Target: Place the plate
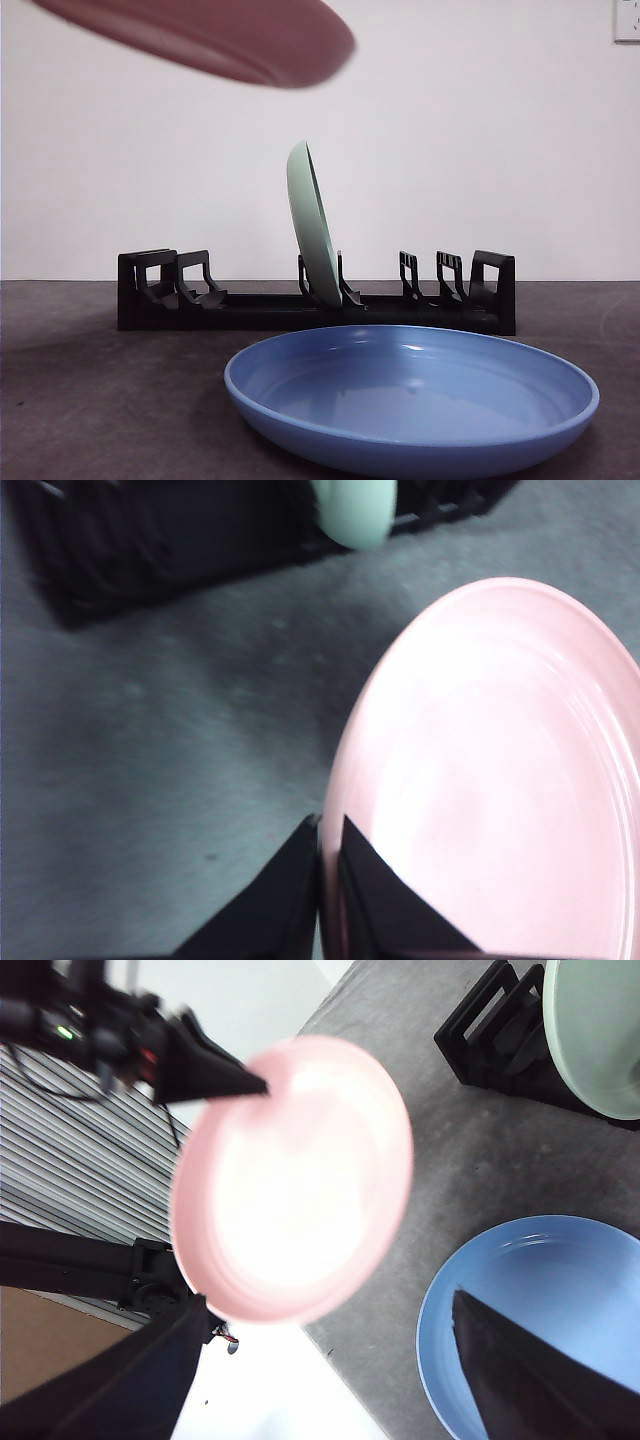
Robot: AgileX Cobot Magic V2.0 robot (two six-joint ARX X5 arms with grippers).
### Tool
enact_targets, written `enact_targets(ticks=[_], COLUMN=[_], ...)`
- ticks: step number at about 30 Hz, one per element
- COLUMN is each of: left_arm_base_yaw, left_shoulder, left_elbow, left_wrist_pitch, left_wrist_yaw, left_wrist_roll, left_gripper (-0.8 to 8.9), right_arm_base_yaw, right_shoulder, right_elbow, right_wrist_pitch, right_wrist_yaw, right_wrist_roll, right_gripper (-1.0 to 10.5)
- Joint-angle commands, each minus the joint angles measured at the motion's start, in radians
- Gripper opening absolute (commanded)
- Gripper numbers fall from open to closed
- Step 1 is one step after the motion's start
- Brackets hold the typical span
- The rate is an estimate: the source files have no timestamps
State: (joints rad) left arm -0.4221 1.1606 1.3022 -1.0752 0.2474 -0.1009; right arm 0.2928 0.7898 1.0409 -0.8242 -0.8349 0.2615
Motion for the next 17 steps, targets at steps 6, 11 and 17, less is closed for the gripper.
enact_targets(ticks=[6,11,17], left_arm_base_yaw=[-0.005,-0.007,-0.041], left_shoulder=[0.005,0.046,0.117], left_elbow=[-0.285,-0.364,-0.364], left_wrist_pitch=[0.353,0.507,0.598], left_wrist_yaw=[0.155,0.200,0.215], left_wrist_roll=[-0.084,-0.121,-0.156], left_gripper=[0.10,0.10,0.10], right_arm_base_yaw=[0.002,0.002,-0.008], right_shoulder=[0.004,-0.010,-0.069], right_elbow=[0.014,0.014,0.014], right_wrist_pitch=[0.014,0.011,-0.012], right_wrist_yaw=[-0.007,-0.008,-0.004], right_wrist_roll=[-0.015,-0.011,-0.005], right_gripper=[3.9,3.9,3.9])
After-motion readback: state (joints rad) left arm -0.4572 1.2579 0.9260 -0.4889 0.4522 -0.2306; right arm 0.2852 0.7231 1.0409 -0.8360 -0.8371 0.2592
